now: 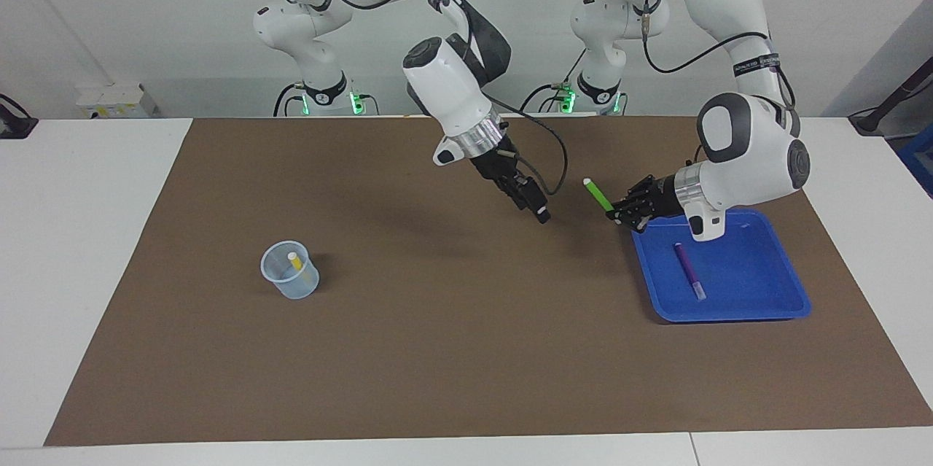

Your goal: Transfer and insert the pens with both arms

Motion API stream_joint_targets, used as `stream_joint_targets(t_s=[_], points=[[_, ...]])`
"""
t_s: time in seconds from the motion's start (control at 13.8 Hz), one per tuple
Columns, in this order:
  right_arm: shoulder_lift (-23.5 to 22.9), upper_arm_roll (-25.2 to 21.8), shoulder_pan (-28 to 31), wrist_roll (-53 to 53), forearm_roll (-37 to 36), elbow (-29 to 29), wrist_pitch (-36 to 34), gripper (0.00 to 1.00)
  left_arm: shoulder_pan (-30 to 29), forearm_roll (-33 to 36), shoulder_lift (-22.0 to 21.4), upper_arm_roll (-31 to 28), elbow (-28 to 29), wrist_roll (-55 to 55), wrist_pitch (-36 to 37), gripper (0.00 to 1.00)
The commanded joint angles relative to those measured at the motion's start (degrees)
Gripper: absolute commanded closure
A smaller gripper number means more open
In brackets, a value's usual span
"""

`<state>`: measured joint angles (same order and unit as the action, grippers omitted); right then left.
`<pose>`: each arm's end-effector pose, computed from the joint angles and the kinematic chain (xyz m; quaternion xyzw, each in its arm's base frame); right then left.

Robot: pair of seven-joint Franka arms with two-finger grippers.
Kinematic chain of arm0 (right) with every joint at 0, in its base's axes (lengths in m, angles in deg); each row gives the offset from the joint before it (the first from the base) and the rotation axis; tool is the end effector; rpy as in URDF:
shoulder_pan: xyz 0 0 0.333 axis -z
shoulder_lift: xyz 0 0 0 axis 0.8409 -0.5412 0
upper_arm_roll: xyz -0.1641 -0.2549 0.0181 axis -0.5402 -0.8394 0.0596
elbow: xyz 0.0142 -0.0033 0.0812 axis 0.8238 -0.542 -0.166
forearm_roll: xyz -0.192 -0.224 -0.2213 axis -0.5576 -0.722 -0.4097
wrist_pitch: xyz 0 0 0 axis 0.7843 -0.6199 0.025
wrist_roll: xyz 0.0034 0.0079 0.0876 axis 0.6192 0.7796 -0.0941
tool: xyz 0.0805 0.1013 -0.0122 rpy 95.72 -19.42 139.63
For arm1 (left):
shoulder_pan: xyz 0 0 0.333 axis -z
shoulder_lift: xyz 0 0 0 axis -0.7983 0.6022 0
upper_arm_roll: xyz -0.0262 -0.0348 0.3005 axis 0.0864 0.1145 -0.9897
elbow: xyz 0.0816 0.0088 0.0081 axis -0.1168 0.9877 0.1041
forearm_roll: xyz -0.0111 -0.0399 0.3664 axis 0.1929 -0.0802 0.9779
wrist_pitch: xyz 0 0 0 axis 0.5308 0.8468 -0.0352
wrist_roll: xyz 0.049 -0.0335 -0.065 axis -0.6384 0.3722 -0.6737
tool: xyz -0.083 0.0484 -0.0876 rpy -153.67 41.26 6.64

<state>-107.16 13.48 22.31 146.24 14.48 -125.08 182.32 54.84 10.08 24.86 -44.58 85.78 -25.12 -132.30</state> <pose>0.5432 0.4197 0.4374 -0.8190 0.4630 -0.0086 0.3390 0.5562 -0.0949 0.3616 0.8233 0.4763 -0.2820 0.1257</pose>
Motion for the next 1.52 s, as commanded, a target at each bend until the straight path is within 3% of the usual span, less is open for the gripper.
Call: stream_joint_targets(t_s=[0.0, 0.29, 0.43, 0.8, 0.94, 1.09, 1.3, 1.45], points=[[-0.96, -0.13, -1.81, 0.25, 0.80, 1.18, 1.08, 0.25, 1.99, -3.00, -2.20, -0.71, 2.44, -6.47, -0.18, 1.00], [-1.66, -0.13, -4.45, -0.19, 0.27, 1.18, 1.17, 0.32, 6.22, -4.50, -3.08, -0.71, 2.71, -11.58, -0.62, 1.00], [-1.92, -0.21, -5.68, -0.54, -0.17, 0.92, 1.08, 0.35, 6.22, -8.45, -3.34, -0.80, 2.53, -14.23, -1.59, 1.00], [-1.49, -0.30, -6.39, -8.70, -4.12, -1.11, -2.59, 0.39, 5.52, -8.55, -3.43, -0.98, 2.71, -14.76, -1.59, 1.00], [-1.48, -0.56, -5.95, -11.34, -7.44, -0.67, -5.15, 0.39, 2.89, -8.46, -3.43, -0.89, 2.97, -14.41, -2.46, 1.00], [-1.57, -0.48, -4.73, -11.71, -11.24, 0.99, -7.00, 0.38, 3.84, -8.37, -3.43, -0.89, 3.06, -14.41, -2.38, 1.00], [-1.57, -0.39, -4.63, -11.09, -10.81, 1.79, -7.62, 0.39, 4.72, -8.37, -3.43, -0.89, 3.06, -14.50, -2.38, 1.00], [-1.57, -0.30, -4.63, -10.92, -10.54, 2.05, -7.53, 0.46, 4.90, -8.37, -3.43, -0.80, 2.97, -15.02, -2.38, 1.00]])
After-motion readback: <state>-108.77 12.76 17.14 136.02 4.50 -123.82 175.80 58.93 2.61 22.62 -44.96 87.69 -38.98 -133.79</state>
